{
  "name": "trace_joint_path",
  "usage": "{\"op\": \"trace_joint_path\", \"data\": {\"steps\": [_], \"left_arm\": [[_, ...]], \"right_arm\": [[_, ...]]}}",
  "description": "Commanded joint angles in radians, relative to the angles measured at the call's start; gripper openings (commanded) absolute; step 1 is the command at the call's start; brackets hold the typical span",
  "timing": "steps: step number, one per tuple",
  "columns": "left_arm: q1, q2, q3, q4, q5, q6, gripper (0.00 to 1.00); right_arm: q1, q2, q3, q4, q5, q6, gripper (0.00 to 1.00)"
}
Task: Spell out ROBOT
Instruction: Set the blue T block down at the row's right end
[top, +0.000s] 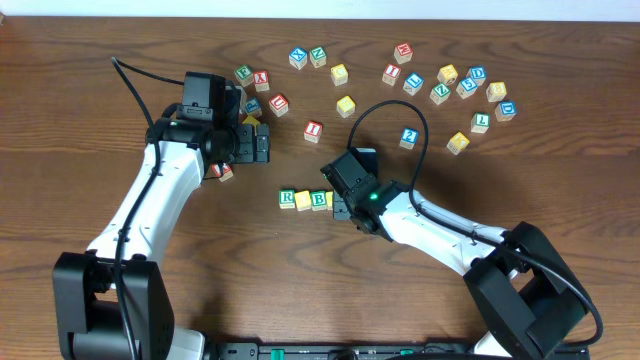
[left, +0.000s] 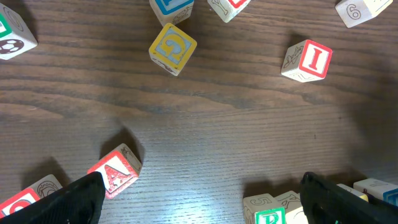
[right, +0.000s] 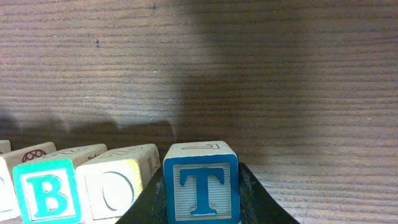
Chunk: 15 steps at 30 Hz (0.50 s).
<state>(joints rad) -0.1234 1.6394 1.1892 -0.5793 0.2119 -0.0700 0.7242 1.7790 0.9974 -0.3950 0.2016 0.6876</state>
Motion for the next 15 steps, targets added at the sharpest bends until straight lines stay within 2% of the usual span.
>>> {"op": "trace_joint_path", "data": {"steps": [1, 15], "left_arm": [[0.0, 0.001, -0.006, -0.003, 0.013, 0.017, 0.98], [0.0, 0.001, -0.006, -0.003, 0.013, 0.017, 0.98]], "right_arm": [[0.009, 0.007, -0.012, 0.003, 0.016, -0.013, 0.13], [0.009, 0.023, -0.013, 0.01, 0.016, -0.013, 0.13]]}}
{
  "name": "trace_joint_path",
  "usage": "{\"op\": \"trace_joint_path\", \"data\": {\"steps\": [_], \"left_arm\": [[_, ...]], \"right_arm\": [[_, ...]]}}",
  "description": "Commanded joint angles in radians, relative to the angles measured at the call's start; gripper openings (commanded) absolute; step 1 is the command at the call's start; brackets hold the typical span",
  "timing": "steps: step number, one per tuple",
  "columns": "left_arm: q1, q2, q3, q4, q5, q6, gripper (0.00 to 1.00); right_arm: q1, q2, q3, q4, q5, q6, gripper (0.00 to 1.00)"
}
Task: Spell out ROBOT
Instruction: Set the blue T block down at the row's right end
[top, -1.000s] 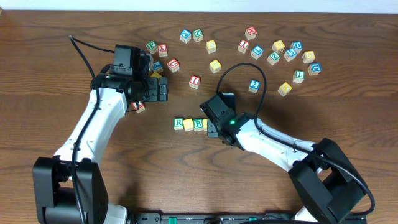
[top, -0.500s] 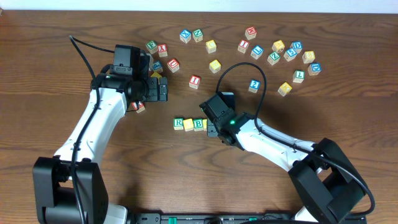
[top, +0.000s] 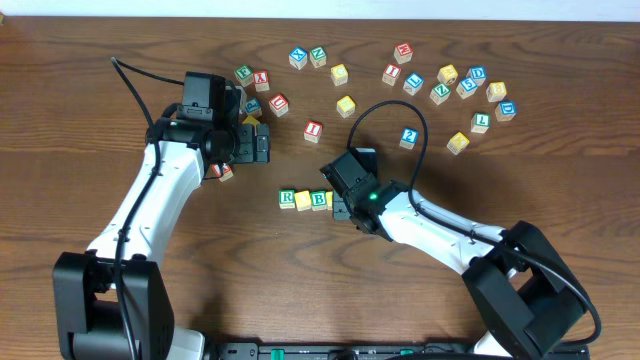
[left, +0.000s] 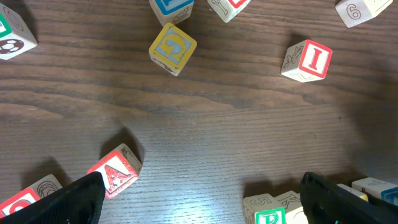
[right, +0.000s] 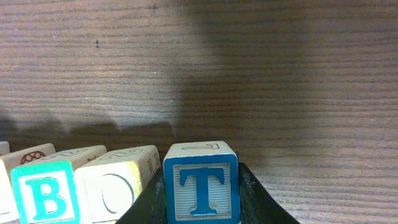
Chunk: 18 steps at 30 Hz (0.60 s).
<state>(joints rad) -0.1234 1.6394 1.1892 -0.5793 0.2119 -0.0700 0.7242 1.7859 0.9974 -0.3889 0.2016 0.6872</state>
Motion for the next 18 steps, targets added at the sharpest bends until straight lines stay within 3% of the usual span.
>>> {"op": "trace_joint_path", "data": {"steps": [1, 10, 18], "left_arm": [[0.0, 0.001, -0.006, -0.003, 0.012, 0.017, 0.98], [0.0, 0.001, -0.006, -0.003, 0.012, 0.018, 0.98], [0.0, 0.001, -0.006, -0.003, 0.012, 0.018, 0.98]], "right_arm": [[0.009, 0.016, -0.013, 0.004, 0.016, -0.012, 0.13], [0.009, 0.016, -0.012, 0.004, 0.016, -0.012, 0.17], [0.009, 0.016, -0.013, 0.004, 0.016, -0.012, 0.29]]}}
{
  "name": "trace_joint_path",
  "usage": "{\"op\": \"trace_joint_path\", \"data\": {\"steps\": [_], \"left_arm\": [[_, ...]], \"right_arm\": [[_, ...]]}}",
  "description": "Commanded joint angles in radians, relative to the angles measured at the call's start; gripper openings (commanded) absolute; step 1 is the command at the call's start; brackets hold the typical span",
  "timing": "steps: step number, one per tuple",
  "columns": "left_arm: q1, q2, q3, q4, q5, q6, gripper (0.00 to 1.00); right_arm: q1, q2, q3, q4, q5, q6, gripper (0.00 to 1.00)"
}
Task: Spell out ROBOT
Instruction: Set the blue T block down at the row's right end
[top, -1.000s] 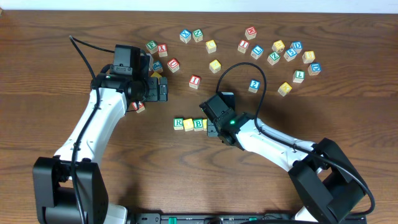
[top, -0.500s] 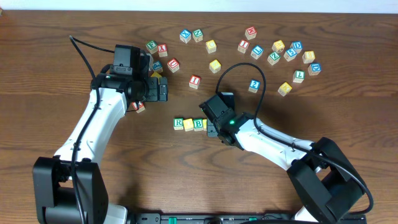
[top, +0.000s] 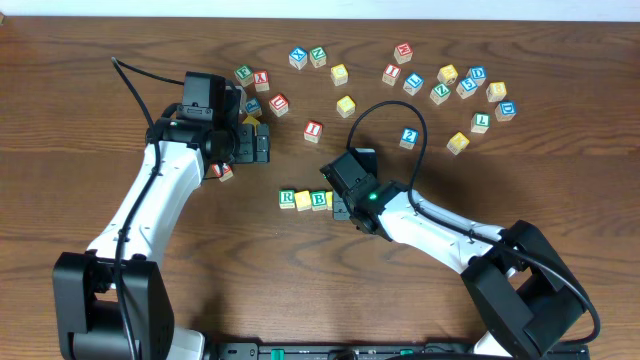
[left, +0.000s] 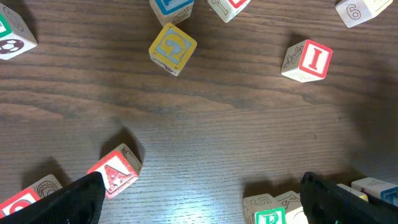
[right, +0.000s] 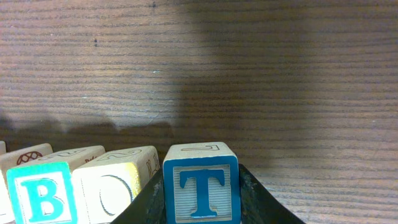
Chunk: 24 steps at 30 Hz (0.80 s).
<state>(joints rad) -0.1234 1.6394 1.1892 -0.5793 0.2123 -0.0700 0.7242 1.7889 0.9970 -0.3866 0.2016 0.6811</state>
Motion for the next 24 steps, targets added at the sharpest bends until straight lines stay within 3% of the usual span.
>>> {"op": "trace_joint_path", "data": {"steps": [1, 24], "left_arm": [[0.0, 0.001, -0.006, -0.003, 0.012, 0.017, 0.98], [0.0, 0.001, -0.006, -0.003, 0.012, 0.017, 0.98]], "right_arm": [[0.009, 0.013, -0.012, 0.002, 0.016, -0.006, 0.29], [0.009, 0.013, -0.012, 0.002, 0.016, -0.006, 0.32]]}}
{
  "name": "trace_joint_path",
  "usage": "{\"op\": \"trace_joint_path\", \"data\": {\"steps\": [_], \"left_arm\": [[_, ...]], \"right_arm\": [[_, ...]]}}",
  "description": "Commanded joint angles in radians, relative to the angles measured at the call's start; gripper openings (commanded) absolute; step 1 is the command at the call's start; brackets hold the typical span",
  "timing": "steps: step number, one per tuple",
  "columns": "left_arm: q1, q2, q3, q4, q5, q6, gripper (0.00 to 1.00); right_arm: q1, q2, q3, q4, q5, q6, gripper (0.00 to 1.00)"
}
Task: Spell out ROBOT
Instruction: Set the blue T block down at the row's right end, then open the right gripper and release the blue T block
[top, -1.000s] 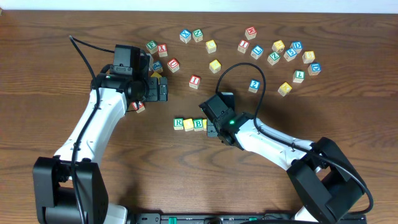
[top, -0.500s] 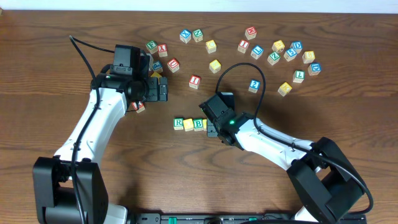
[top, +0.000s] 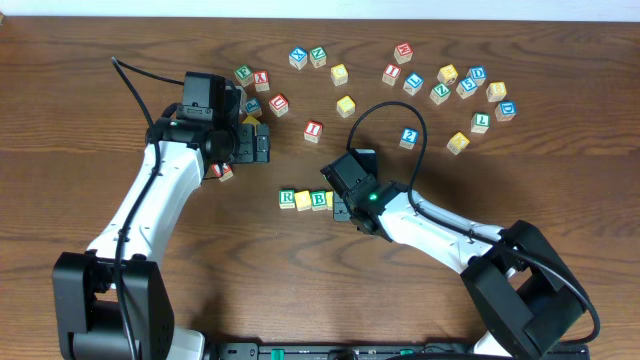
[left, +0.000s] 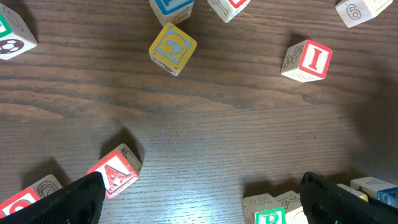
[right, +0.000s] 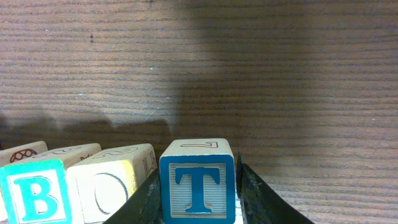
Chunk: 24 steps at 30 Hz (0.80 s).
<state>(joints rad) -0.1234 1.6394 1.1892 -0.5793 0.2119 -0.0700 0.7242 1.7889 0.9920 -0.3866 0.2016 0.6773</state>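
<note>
The blue T block (right: 199, 186) stands on the table with my right gripper (right: 198, 208) shut on it, fingers (right: 261, 202) close on both sides. To its left runs the row: a yellow O block (right: 106, 183) touching it, then a teal B block (right: 31, 199). From overhead the row starts with the green R block (top: 287, 198), then a yellow block (top: 303, 200) and B (top: 319, 200). The right gripper (top: 343, 210) hides the T. My left gripper (left: 202, 208) is open and empty, over the table at the left (top: 262, 147).
Several loose letter blocks lie scattered along the far side, among them a red I block (top: 313, 129) and a yellow G block (left: 172, 48). A red A block (left: 115, 171) lies by the left gripper's finger. The right arm's cable (top: 385, 110) loops over the table.
The right wrist view has shifted a little, so the row sits slightly further left and lower. The T block stays between the right fingers beside the O. The left arm has not moved.
At every earlier moment my right gripper held the T block on the table at the right end of the row, next to the O. The row has slid slightly left in the wrist view each time. The left gripper stayed open and still.
</note>
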Motion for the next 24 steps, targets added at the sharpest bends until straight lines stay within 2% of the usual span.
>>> {"op": "trace_joint_path", "data": {"steps": [1, 13, 17, 24], "left_arm": [[0.0, 0.001, -0.006, -0.003, 0.013, 0.017, 0.98], [0.0, 0.001, -0.006, -0.003, 0.013, 0.017, 0.98], [0.0, 0.001, -0.006, -0.003, 0.013, 0.017, 0.98], [0.0, 0.001, -0.006, -0.003, 0.013, 0.017, 0.98]], "right_arm": [[0.009, 0.013, -0.007, 0.002, 0.016, -0.003, 0.32], [0.009, 0.012, -0.006, 0.009, 0.016, -0.006, 0.33], [0.009, 0.01, -0.005, 0.01, 0.016, -0.013, 0.38], [0.008, 0.002, -0.005, 0.009, 0.016, -0.018, 0.4]]}}
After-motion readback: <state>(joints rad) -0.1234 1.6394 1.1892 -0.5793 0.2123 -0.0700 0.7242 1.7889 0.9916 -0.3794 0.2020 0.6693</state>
